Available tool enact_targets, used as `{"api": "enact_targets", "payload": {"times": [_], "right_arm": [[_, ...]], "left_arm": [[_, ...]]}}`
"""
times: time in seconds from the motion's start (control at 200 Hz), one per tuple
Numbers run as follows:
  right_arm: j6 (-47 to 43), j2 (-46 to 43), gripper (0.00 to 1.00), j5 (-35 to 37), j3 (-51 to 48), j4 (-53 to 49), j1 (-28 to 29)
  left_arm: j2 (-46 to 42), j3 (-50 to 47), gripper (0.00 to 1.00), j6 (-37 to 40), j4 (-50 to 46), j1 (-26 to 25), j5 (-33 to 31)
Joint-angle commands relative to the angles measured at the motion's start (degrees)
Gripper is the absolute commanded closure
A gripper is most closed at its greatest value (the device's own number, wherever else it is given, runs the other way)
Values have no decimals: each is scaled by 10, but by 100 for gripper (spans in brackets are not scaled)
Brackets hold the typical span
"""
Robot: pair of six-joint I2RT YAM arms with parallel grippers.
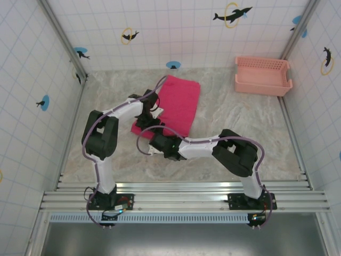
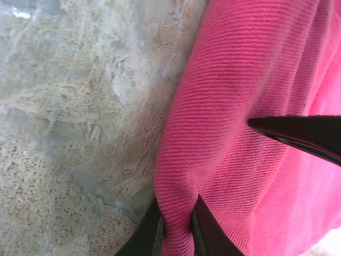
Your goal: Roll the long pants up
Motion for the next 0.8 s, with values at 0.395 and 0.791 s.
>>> {"api": "enact_targets", "payload": {"times": [0.395,0.791], "right_arm": [[146,-24,97,-599,184,-332,-135],[332,53,98,-827,244,-303,-203]], "left_arm": [[-126,107,3,26,-137,38,-78],[-178,20,3,12,-101,39,-40]]}}
